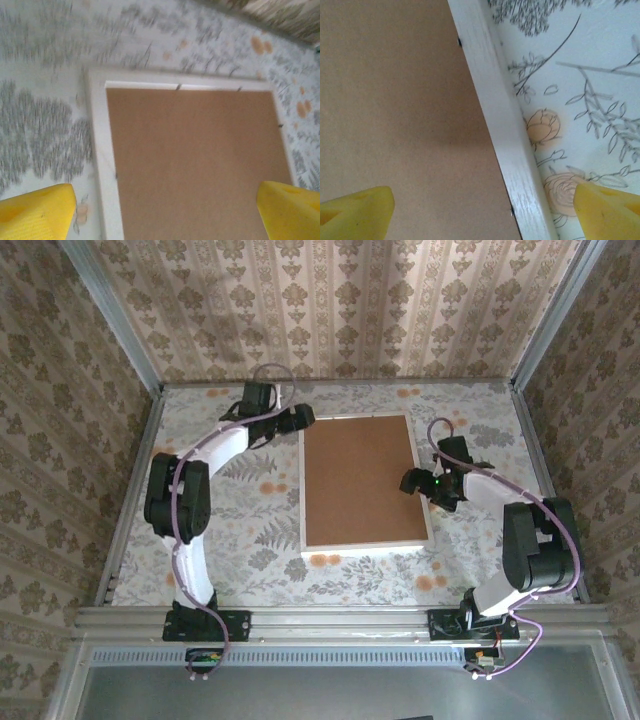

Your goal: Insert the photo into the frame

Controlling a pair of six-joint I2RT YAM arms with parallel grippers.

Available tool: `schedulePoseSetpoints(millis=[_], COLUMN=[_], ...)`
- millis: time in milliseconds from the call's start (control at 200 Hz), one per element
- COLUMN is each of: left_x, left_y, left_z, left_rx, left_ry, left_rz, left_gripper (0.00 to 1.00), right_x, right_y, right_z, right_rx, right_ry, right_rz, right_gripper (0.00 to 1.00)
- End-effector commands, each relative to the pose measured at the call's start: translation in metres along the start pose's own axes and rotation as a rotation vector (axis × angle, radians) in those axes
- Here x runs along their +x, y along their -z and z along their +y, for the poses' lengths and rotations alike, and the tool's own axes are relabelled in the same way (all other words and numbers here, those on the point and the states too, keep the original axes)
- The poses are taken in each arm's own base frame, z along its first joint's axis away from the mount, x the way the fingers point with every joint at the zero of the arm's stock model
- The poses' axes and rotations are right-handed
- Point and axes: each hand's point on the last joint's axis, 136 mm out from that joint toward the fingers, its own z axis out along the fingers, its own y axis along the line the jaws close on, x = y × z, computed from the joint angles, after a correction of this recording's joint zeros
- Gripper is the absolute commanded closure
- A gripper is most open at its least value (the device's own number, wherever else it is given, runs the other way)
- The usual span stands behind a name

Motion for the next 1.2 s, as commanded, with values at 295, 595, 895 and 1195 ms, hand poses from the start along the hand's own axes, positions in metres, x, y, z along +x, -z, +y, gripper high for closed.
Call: schedulePoseSetpoints(millis=[295, 595, 895, 1195], left_x=[0.066, 0.078, 0.087, 0.097], left_y=[0.033, 0.049, 0.034, 0.024], left_z=[0.063, 0.1, 0.08, 0.076], left_rx=[-0.113, -0.211, -0.158, -0.186], left_ry=[0.152, 0.149, 0.065, -0.07], left_rz=[0.064, 0.093, 0.178, 0.263], left_gripper=[0.06, 0.06, 0.09, 0.28], right_x=[0.054, 0.055, 0.121, 0.124], right_y=[0.007, 0.041, 0.055, 0.038], right_z=[0.061, 0.06, 0.133, 0.14], right_rx=[-0.239, 0.039, -0.077, -0.058], right_ry=[0.067, 0.402, 1.241, 1.354], right_rz=[0.089, -0.041, -0.035, -0.034], right_gripper=[0.1, 0.1, 0.08, 0.08])
